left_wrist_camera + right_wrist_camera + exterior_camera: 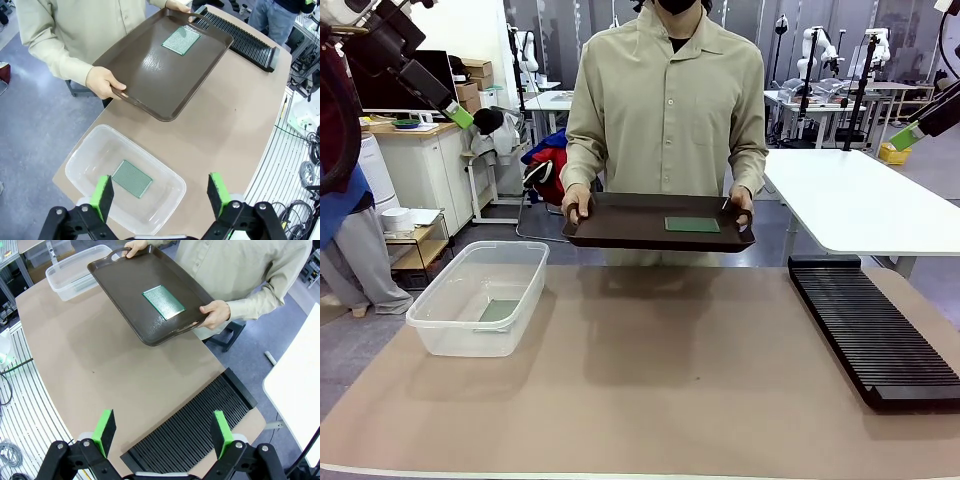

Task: Sort PCBs into racks and boxes based on the side picked up.
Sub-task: Pick up the Blank PCB handed by the Human.

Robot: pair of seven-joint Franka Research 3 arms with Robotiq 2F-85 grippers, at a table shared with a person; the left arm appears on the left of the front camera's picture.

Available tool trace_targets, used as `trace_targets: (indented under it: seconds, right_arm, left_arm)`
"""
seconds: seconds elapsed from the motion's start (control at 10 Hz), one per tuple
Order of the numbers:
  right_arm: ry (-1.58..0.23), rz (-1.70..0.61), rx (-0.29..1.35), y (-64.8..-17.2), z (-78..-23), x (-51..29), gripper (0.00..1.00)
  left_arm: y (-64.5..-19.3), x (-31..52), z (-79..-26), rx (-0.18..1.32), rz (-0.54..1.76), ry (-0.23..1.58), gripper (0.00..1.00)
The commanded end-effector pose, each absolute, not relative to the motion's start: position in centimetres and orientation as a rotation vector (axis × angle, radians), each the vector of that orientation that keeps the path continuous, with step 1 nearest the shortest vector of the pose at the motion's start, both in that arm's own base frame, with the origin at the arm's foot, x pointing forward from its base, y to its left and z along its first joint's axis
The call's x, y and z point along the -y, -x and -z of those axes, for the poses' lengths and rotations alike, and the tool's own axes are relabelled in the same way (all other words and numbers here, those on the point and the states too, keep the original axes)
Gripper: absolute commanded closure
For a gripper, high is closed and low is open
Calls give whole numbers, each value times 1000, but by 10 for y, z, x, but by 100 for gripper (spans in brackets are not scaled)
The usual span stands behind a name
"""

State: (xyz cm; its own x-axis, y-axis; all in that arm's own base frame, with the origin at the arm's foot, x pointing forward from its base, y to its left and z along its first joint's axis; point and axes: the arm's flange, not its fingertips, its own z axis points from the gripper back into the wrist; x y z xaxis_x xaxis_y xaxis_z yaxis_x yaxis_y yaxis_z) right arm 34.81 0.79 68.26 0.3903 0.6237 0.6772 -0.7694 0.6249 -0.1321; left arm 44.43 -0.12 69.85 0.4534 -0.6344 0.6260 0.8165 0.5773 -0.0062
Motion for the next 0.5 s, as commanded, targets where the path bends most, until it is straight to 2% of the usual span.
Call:
trace_targets:
  seconds: [0.0, 0.4]
  right_arm:
    - [-218, -894, 757, -348, -682, -8, 0]
    - [-218, -894, 757, -348, -682, -8, 0]
  left_arm:
    - [-443, 2, -699, 615, 920, 330, 0]
    - [-443, 2, -699, 615, 920, 330, 0]
